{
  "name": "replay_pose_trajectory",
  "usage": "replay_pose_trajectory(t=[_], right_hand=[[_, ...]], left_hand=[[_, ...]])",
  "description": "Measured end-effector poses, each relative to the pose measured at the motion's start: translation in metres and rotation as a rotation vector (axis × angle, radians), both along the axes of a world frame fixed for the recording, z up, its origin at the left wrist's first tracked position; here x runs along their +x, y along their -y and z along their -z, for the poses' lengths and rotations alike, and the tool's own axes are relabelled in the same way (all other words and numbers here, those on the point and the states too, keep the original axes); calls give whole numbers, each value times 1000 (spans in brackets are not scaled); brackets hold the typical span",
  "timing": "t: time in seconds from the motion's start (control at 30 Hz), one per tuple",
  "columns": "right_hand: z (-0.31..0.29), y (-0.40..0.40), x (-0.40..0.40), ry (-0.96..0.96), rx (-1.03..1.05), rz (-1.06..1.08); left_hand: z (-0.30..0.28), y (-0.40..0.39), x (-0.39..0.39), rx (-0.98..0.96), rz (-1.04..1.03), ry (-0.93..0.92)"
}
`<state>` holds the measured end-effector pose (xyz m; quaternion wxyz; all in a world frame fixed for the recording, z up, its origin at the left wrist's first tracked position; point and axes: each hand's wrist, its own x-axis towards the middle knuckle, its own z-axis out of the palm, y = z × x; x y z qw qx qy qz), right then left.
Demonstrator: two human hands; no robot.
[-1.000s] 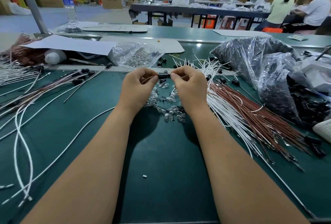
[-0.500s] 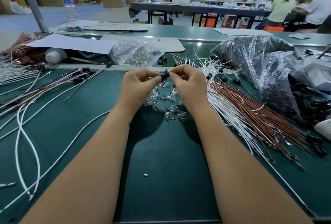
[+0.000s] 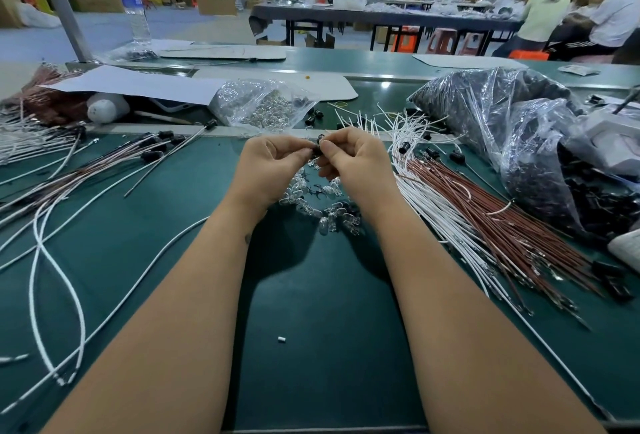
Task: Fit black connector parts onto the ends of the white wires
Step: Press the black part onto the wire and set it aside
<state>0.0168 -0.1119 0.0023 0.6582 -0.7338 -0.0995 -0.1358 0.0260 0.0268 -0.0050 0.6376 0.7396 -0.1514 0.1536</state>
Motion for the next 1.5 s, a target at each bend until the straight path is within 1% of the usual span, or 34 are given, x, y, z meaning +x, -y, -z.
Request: replay_pose_trajectory(t=[0.2,0.3,0.37,0.4,0.5,0.57,0.63,0.73,0.8,0.93,1.07,1.17,1.23,1.3,1.37,1.4,1.47,1.5], right_hand=[[-1,0,1,-14,72,-5],[-3,4,0,7,-18,36],[-2,11,1,21,-151,150],[-2,15,2,37,-253,229],[-1,25,5,105,-640,439],[-2,30,5,104,-830,536],[0,33,3,43,-980,564],[2,30,1,-117,-1221,562],[3,28,1,-162,-1304,555],[3,28,3,-174,-1344,553],[-2,30,1,-165,-1309,550],[-12,34,-1,-83,-1169,597],[-21,42,-1,-17,-1047,684],[-25,52,-2,-21,-966,782],[-25,64,-5,-124,-951,864],[-22,70,-7,-220,-973,885],[-18,77,-9,-426,-1003,867],[-16,80,-9,-494,-993,843]], left_hand=[[-3,-2,-1,-10,45,-44],[-1,-1,-2,-3,21,-60],[1,-3,-1,-20,-19,-67],[2,-5,0,-30,-36,-69],[2,-9,2,-24,-75,-94],[2,-8,3,-25,-88,-115],[0,-8,2,-71,-56,-150],[-1,-9,1,-180,19,-198],[-2,-11,1,-246,49,-218],[-3,-13,1,-329,84,-247],[-3,-13,2,-372,88,-248],[-3,-12,4,-375,82,-242],[-2,-12,5,-371,77,-246],[-2,-12,6,-361,61,-246],[-1,-11,6,-331,42,-233],[-2,-10,6,-318,36,-228],[-2,-10,6,-320,44,-230],[-2,-10,5,-330,63,-238]])
